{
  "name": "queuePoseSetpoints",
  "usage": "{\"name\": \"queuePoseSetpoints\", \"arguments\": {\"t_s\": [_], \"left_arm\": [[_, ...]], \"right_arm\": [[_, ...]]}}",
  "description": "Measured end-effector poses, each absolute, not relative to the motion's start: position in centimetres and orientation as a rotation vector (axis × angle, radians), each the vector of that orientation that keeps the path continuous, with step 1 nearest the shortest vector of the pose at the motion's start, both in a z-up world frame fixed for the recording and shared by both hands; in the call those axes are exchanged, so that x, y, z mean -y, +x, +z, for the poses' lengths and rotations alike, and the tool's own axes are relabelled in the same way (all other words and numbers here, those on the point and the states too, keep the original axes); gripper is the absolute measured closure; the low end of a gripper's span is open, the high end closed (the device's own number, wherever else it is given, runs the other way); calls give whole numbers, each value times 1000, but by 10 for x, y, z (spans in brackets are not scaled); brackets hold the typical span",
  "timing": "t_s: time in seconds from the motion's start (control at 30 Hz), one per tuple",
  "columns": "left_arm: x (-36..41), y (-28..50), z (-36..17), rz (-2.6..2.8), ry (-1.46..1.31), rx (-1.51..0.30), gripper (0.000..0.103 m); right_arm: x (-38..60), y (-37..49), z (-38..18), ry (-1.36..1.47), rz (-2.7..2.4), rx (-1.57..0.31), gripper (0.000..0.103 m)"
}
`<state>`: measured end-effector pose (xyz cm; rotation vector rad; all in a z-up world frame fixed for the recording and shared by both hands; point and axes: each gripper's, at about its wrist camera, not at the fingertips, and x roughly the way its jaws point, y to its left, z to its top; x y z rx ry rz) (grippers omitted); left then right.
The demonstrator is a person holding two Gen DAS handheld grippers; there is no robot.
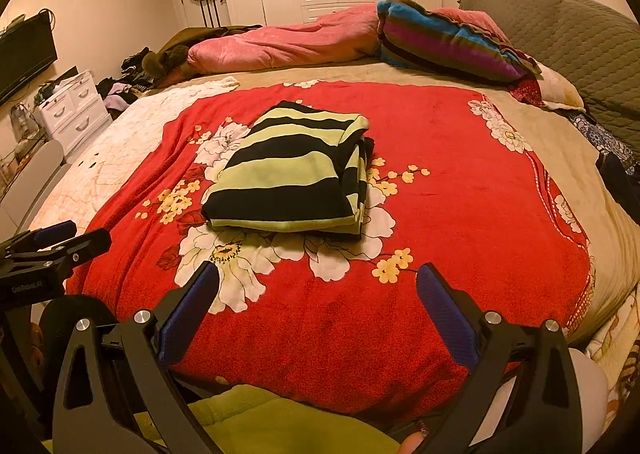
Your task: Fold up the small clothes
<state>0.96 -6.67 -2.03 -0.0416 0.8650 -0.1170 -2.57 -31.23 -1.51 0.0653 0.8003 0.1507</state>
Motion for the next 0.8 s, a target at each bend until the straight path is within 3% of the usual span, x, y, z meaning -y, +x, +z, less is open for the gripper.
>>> {"name": "queuePoseSetpoints", "arguments": {"t_s": [0.8], "left_arm": [[64,9,-22,-107,-36,-868,9]], "right_arm": [[315,-27,-18,69,142,-803,4]]}}
